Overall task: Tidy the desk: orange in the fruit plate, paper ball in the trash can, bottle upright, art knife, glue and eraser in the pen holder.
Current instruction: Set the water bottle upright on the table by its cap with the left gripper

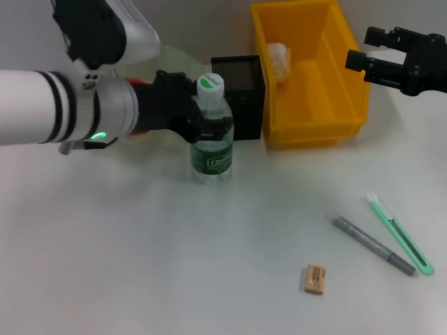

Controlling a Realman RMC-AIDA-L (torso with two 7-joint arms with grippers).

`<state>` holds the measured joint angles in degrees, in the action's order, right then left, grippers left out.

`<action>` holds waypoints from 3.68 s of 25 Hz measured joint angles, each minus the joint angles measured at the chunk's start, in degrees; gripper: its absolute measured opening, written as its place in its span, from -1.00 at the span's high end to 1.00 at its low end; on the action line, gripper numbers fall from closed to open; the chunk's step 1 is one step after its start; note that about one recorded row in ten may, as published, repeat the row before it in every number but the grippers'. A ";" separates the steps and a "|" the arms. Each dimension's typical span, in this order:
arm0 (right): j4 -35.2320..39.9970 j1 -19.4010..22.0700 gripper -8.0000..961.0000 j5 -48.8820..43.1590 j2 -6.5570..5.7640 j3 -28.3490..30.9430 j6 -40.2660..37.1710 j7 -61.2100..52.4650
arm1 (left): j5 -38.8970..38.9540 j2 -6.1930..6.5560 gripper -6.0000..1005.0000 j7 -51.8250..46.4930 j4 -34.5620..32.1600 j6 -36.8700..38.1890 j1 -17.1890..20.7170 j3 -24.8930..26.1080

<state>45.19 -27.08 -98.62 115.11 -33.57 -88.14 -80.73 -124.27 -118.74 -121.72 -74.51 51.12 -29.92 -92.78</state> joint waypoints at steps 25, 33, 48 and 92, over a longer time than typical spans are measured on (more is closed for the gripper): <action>-0.01 0.02 -0.47 -0.80 0.20 0.00 0.36 0.06 | 23.35 0.25 -0.48 17.72 14.06 -0.58 -0.53 8.42; -0.02 -0.11 -0.47 -0.79 0.29 0.00 0.33 0.03 | 27.82 0.25 -0.48 21.22 14.83 1.99 0.56 9.21; -0.27 -0.08 -0.47 -0.79 0.29 0.00 0.34 0.28 | 33.48 -0.01 -0.47 26.46 19.55 1.27 -0.66 9.20; -0.46 -0.09 -0.47 -0.83 0.29 0.00 1.05 0.50 | 41.58 0.09 0.06 34.79 25.81 1.31 -2.65 8.75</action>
<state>44.73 -27.17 -99.45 115.40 -33.57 -87.09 -80.24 -82.69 -118.65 -86.92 -48.70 52.43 -32.57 -84.03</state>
